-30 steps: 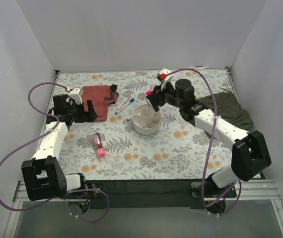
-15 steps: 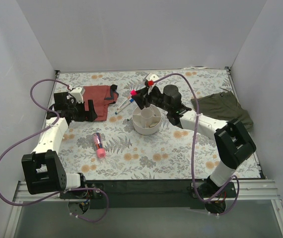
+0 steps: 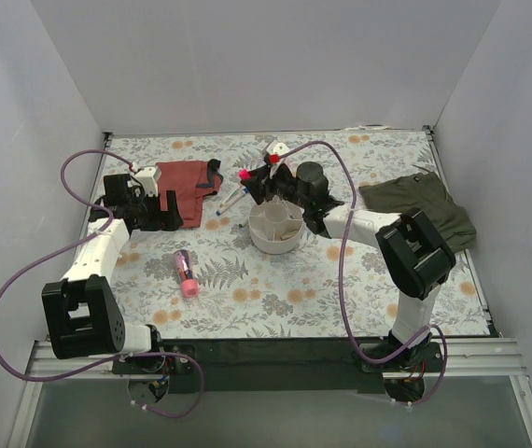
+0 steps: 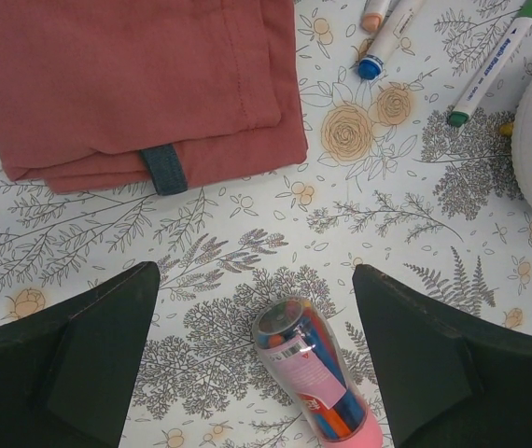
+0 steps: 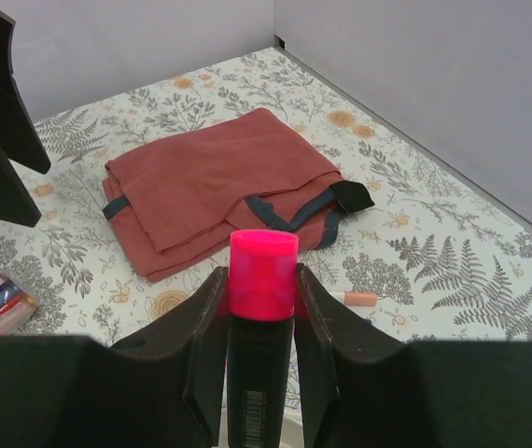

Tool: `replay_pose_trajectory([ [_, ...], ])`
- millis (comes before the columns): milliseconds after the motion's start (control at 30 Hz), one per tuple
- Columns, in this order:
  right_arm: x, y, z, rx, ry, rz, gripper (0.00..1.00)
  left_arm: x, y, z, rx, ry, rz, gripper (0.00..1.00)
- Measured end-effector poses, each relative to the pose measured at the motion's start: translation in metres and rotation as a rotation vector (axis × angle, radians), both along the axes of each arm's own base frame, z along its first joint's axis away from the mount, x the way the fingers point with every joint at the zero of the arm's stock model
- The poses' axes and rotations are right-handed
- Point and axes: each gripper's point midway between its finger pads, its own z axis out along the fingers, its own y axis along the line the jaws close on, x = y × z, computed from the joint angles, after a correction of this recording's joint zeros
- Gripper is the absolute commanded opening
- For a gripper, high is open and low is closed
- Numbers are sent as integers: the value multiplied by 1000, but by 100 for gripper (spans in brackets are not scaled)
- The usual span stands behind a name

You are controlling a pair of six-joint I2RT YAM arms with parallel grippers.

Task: Sort the stationery into containers
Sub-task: Place the pen in the storage box.

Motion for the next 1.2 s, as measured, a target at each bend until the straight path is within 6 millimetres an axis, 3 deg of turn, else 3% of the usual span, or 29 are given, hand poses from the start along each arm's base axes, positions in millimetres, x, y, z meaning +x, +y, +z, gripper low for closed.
replay_pose_trajectory([
  [133,2,2,-13,-12,15,-1,1,0,0,-2,-1,7,0,85],
  [533,2,-1,-23,-29,24,-16,1,1,0,-4,-3,12,1,85],
  [567,1,-1,-26,-33,29,-18,4,1,0,-4,-3,12,2,85],
  [600,1,-2,-29,-37,34,-19,23,1,0,-4,-3,12,2,85],
  [633,0,-3,-31,-40,38,-19,31,1,0,-4,-3,12,2,86],
  [800,-2,-4,-39,-56,55,-19,53,1,0,-4,-3,12,2,85],
  [900,-3,-5,-42,-67,58,-19,61,1,0,-4,-3,10,1,85],
  [1200,-2,-14,-46,-100,92,-46,57,1,0,-4,-7,7,5,85],
])
